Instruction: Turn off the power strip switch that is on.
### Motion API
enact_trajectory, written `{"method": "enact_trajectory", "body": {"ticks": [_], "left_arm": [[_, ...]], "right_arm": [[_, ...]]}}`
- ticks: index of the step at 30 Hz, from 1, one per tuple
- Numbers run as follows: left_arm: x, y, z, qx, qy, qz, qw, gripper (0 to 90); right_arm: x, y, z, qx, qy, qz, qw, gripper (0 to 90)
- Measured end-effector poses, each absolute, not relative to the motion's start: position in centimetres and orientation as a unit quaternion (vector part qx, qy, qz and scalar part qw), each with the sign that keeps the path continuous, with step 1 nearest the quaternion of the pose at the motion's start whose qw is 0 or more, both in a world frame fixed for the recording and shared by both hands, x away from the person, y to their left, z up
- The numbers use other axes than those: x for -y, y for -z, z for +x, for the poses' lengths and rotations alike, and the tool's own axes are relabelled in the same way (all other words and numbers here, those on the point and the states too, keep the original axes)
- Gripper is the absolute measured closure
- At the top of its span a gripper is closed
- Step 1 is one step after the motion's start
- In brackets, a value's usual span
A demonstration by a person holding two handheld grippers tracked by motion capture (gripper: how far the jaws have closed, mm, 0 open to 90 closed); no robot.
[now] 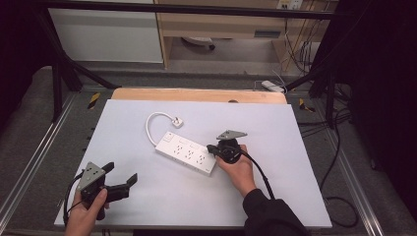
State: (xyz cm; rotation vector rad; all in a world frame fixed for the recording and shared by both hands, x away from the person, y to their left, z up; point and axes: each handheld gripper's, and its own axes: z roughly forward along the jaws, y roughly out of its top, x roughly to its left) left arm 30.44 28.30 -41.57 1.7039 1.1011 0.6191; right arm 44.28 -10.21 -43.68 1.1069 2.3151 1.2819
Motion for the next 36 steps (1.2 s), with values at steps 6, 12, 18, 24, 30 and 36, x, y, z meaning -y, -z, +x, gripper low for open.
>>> {"method": "enact_trajectory", "body": {"ticks": [6, 12, 18, 24, 30, 36], "left_arm": [[-28.30, 41.58, 30.45, -0.452, -0.254, 0.701, 0.489, 5.4], [-28.29, 41.58, 30.44, -0.452, -0.253, 0.702, 0.489, 5.4], [-28.33, 41.57, 30.44, -0.452, -0.255, 0.702, 0.488, 5.5], [-28.31, 41.57, 30.44, -0.451, -0.255, 0.702, 0.489, 5.4], [-28.29, 41.57, 30.43, -0.452, -0.254, 0.701, 0.489, 5.4], [-28.32, 41.57, 30.44, -0.451, -0.255, 0.702, 0.489, 5.5]], "right_arm": [[10.09, 43.79, 44.34, -0.802, -0.440, 0.379, 0.137, 90.0], [9.91, 43.90, 44.35, -0.803, -0.438, 0.381, 0.137, 90.0], [9.87, 43.92, 44.37, -0.804, -0.437, 0.378, 0.139, 90.0], [9.86, 43.92, 44.35, -0.804, -0.437, 0.377, 0.139, 90.0], [9.79, 43.97, 44.33, -0.804, -0.438, 0.376, 0.141, 90.0], [9.71, 44.01, 44.27, -0.806, -0.438, 0.373, 0.142, 90.0]]}}
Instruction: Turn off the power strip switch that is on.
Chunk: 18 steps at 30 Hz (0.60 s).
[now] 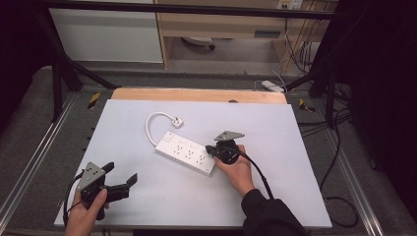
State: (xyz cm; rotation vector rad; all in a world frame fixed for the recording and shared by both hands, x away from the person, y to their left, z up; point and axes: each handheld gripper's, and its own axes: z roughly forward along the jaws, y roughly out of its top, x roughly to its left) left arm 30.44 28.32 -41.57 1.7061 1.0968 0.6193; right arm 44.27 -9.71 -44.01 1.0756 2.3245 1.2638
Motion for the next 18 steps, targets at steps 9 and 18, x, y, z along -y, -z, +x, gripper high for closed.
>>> {"method": "enact_trajectory", "body": {"ticks": [9, 18], "left_arm": [[-28.30, 41.59, 30.44, -0.451, -0.253, 0.703, 0.488, 5.5], [-28.31, 41.58, 30.43, -0.451, -0.253, 0.703, 0.488, 5.5]], "right_arm": [[9.63, 44.11, 44.16, -0.807, -0.440, 0.367, 0.148, 90.0], [9.60, 44.20, 44.07, -0.807, -0.441, 0.361, 0.154, 90.0]]}}
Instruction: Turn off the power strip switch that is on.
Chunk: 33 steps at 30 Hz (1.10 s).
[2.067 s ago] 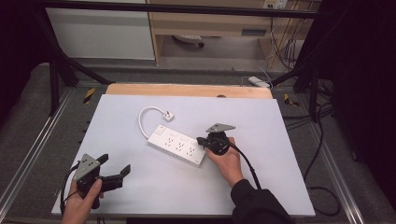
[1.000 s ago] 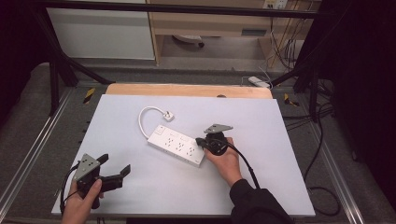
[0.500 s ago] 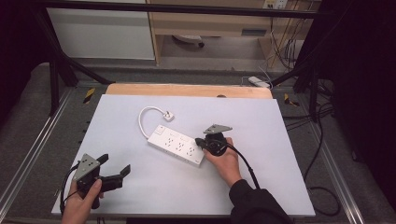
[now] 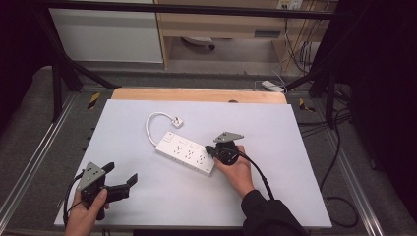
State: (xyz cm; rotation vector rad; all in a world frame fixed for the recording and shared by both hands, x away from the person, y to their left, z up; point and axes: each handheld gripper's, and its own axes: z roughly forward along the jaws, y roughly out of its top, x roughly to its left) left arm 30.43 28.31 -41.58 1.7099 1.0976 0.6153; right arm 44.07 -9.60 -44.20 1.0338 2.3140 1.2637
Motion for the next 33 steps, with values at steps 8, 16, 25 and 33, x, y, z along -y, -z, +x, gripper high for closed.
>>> {"method": "enact_trajectory", "body": {"ticks": [8, 16, 25, 33], "left_arm": [[-28.33, 41.58, 30.43, -0.451, -0.253, 0.703, 0.488, 5.4], [-28.31, 41.58, 30.43, -0.451, -0.253, 0.702, 0.489, 5.4], [-28.31, 41.57, 30.42, -0.451, -0.253, 0.702, 0.489, 5.5], [-28.30, 41.58, 30.42, -0.451, -0.253, 0.703, 0.489, 5.5]], "right_arm": [[9.63, 44.29, 44.02, -0.806, -0.444, 0.359, 0.155, 90.0], [9.67, 44.40, 43.97, -0.805, -0.448, 0.355, 0.158, 90.0], [9.58, 44.55, 43.90, -0.804, -0.451, 0.352, 0.161, 90.0], [9.72, 44.69, 43.83, -0.801, -0.458, 0.350, 0.161, 90.0]]}}
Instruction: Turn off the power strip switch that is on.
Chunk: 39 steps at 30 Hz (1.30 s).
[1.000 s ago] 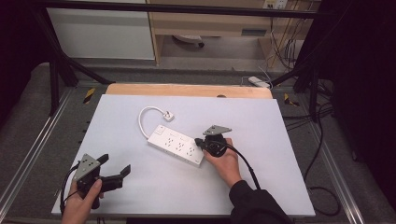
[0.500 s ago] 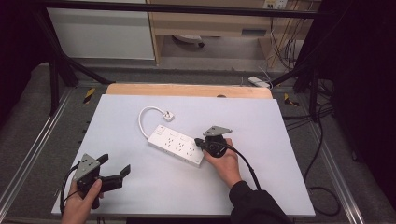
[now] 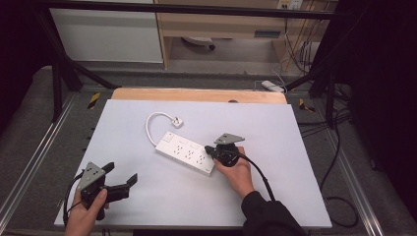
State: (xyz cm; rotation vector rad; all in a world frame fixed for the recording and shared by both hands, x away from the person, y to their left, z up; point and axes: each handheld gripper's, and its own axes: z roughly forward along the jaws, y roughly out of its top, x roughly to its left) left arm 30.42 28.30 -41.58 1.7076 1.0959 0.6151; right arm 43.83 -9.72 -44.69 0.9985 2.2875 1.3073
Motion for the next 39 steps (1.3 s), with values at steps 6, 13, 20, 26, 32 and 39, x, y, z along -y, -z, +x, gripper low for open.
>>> {"method": "enact_trajectory", "body": {"ticks": [6, 13, 20, 26, 32, 39], "left_arm": [[-28.3, 41.6, 30.4, -0.451, -0.253, 0.703, 0.488, 5.5], [-28.3, 41.6, 30.4, -0.451, -0.254, 0.702, 0.489, 5.5], [-28.4, 41.6, 30.4, -0.451, -0.254, 0.704, 0.487, 5.4], [-28.3, 41.6, 30.4, -0.450, -0.253, 0.704, 0.488, 5.5], [-28.4, 41.6, 30.4, -0.450, -0.254, 0.703, 0.488, 5.5], [-28.4, 41.6, 30.4, -0.451, -0.254, 0.703, 0.488, 5.4]], "right_arm": [[9.8, 44.7, 43.8, -0.800, -0.460, 0.351, 0.161, 90.0], [9.8, 44.9, 43.8, -0.797, -0.466, 0.349, 0.162, 90.0], [10.1, 45.1, 43.6, -0.797, -0.464, 0.348, 0.168, 90.0], [11.1, 45.1, 43.9, -0.794, -0.463, 0.359, 0.161, 90.0], [10.9, 45.0, 43.8, -0.794, -0.461, 0.362, 0.160, 90.0], [10.7, 44.8, 43.9, -0.798, -0.454, 0.362, 0.163, 90.0]]}}
